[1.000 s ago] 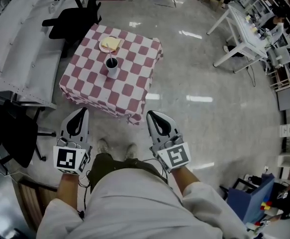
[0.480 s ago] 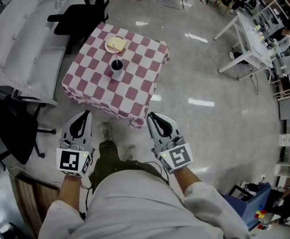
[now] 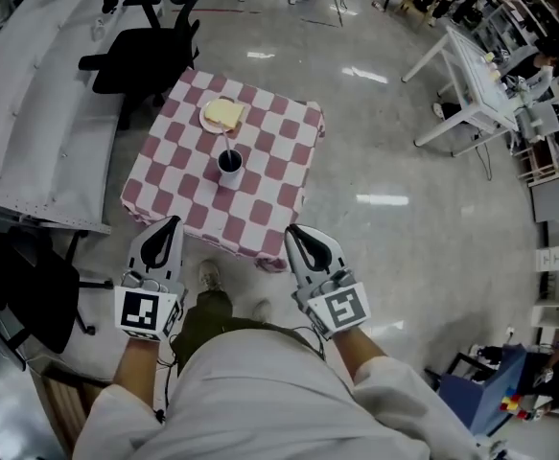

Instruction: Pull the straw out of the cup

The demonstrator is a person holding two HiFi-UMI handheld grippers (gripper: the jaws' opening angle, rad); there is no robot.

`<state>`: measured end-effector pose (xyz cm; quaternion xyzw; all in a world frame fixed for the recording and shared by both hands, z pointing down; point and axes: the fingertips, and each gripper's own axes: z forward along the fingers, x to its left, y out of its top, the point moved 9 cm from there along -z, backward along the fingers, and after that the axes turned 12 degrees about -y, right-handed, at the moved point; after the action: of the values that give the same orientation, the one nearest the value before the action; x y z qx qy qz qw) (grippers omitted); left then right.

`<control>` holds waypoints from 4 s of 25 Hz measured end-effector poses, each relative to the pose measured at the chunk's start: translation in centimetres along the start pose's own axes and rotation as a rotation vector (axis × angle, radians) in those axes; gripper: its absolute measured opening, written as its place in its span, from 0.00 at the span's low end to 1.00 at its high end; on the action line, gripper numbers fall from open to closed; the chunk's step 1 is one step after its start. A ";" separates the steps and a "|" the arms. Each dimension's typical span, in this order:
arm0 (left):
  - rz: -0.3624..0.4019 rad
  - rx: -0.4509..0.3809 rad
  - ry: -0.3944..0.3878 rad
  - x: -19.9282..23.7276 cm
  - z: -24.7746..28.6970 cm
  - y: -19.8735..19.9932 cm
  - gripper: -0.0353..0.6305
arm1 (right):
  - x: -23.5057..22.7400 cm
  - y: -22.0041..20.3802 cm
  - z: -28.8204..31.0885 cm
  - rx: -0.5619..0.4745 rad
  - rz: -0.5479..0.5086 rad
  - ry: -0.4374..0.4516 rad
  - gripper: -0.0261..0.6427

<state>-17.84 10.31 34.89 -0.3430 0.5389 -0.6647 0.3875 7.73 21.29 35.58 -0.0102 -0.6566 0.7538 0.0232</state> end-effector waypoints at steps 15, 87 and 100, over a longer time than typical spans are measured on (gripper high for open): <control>-0.006 0.011 -0.064 7.5 3.4 0.1 0.06 | 1.1 -0.1 8.8 0.069 -0.029 -0.035 0.08; -0.127 0.198 0.260 6.5 5.0 -3.1 0.06 | -3.2 -22.1 34.2 0.442 -0.212 0.319 0.26; -0.146 0.219 0.296 6.5 4.7 -3.7 0.06 | -2.8 -23.2 35.9 0.482 -0.224 0.329 0.25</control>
<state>-17.24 2.88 39.65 -0.2355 0.4881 -0.7889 0.2898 9.41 -11.19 63.42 -0.0540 -0.4435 0.8687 0.2140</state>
